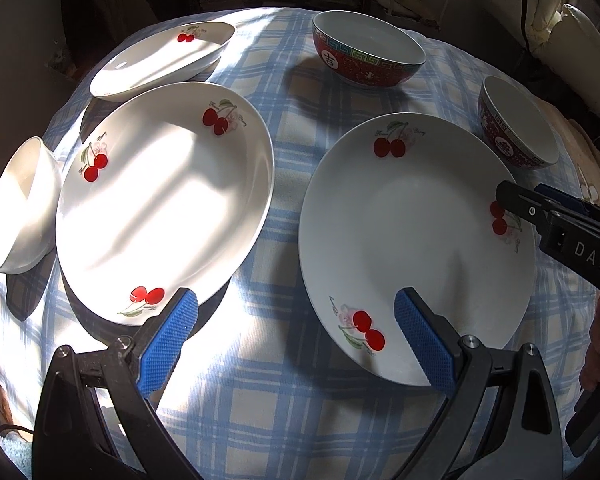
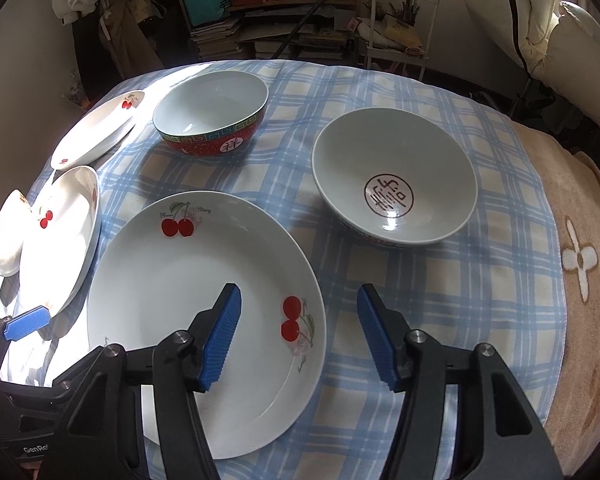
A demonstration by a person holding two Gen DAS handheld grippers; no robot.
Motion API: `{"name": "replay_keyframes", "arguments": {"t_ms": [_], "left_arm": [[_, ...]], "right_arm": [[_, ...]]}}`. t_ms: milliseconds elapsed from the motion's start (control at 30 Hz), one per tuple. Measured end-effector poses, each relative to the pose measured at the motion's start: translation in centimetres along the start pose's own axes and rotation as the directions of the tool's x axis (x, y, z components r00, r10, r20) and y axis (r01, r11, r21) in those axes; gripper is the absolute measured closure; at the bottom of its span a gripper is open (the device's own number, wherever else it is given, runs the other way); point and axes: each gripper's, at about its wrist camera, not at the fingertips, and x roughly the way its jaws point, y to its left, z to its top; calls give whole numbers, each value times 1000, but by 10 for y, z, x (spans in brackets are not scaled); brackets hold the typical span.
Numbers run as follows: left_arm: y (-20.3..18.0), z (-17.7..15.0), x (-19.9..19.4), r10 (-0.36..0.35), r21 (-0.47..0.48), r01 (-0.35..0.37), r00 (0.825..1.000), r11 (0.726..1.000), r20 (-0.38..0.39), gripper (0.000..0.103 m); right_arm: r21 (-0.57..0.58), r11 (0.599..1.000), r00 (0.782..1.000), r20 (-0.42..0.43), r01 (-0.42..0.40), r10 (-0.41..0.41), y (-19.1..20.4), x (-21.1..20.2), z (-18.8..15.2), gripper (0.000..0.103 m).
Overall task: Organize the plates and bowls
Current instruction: 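Move both tools forward toward the large cherry-print plate, then close the left tool on the plate rim while the right tool grips the opposite rim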
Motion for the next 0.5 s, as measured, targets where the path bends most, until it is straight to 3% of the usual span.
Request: {"name": "replay_keyframes", "arguments": {"t_ms": [167, 300, 433, 500], "left_arm": [[-7, -2, -7, -28, -2, 28, 1000, 1000, 10, 6], [-16, -4, -14, -52, 21, 52, 999, 998, 14, 6], [-17, -9, -6, -73, 9, 74, 997, 997, -37, 23], [-16, -10, -3, -102, -7, 102, 993, 995, -66, 23]], "right_arm": [[16, 1000, 1000, -15, -5, 6, -3, 7, 2, 40], [14, 1000, 999, -37, -9, 10, -4, 13, 1, 50], [14, 1000, 999, -47, -16, 16, -5, 17, 1, 51], [13, 1000, 999, -51, -19, 20, -5, 17, 1, 53]]}}
